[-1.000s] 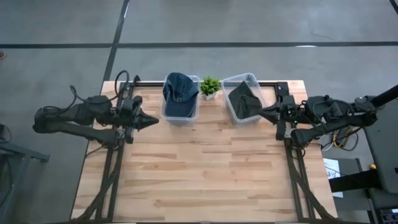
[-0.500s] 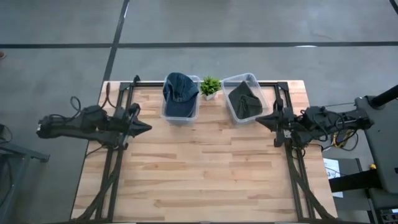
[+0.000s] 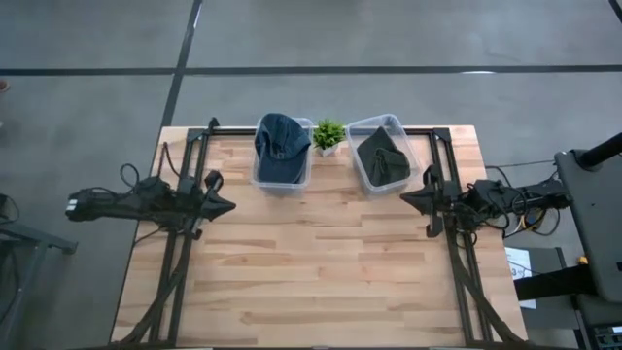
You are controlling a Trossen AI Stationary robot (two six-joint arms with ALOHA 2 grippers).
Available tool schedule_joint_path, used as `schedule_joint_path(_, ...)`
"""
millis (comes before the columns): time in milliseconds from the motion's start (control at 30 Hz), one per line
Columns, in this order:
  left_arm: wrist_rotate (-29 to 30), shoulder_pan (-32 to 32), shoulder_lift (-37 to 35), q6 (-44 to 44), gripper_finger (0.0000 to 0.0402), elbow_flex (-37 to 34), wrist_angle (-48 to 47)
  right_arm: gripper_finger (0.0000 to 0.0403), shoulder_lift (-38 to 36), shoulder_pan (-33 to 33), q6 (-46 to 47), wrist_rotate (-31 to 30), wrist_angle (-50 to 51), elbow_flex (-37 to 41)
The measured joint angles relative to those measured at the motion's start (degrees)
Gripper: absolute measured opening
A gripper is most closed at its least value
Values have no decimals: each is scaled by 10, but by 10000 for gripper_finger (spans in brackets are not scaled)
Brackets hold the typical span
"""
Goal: Pick & Place hat
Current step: Return to Home Position
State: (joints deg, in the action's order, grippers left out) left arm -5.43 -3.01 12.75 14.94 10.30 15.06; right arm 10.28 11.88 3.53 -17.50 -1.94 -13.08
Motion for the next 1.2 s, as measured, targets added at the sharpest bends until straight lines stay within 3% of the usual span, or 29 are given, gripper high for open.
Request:
schedule_joint_path(300, -11, 0, -62, 10, 0, -54, -4, 9, -102, 0, -7, 2, -1, 74)
schedule_joint_path(567, -16, 0, -97, 13, 0, -98, -1, 9, -103, 0, -7, 46, -24, 122)
schedule_joint_path(1200, -31, 0, -103, -27, 0, -98, -70, 9, -97, -1, -24, 42, -8, 126)
